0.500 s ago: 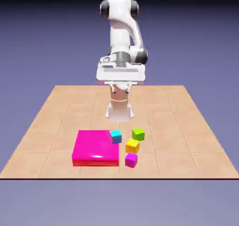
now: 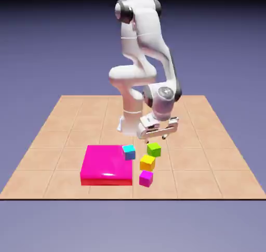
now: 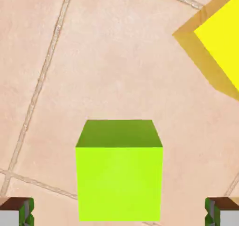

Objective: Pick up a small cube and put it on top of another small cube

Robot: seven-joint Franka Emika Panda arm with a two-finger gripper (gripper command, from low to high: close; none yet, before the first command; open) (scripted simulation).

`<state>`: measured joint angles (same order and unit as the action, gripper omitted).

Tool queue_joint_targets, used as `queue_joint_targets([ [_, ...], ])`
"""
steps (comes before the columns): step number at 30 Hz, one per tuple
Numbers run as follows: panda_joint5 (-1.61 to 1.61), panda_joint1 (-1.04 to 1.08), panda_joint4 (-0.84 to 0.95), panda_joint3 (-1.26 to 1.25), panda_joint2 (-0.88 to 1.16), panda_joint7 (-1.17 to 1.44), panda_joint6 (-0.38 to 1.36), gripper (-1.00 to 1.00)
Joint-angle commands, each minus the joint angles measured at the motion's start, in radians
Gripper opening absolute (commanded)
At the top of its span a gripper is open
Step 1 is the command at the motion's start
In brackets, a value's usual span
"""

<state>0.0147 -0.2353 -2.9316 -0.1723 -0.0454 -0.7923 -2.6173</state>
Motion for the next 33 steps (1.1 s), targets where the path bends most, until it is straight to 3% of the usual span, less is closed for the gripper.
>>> queue_joint_targets([
  [1, -0.018, -0.001, 0.000, 0.004, 0.036, -0.012, -0.035, 0.00],
  [6, -0.105, 0.005, 0.001, 0.026, 0.215, -0.072, -0.211, 0.00],
  [7, -0.105, 0.005, 0.001, 0.026, 0.215, -0.072, -0.211, -1.00],
  [17, 0.035, -0.005, 0.000, -0.009, -0.072, 0.024, 0.071, -1.00],
  [27, -0.104, 0.232, 0.350, 0.187, -0.160, 0.232, 0.501, -1.00],
  [33, -0.124, 0.241, 0.264, 0.193, -0.033, 0.218, 0.290, -1.00],
])
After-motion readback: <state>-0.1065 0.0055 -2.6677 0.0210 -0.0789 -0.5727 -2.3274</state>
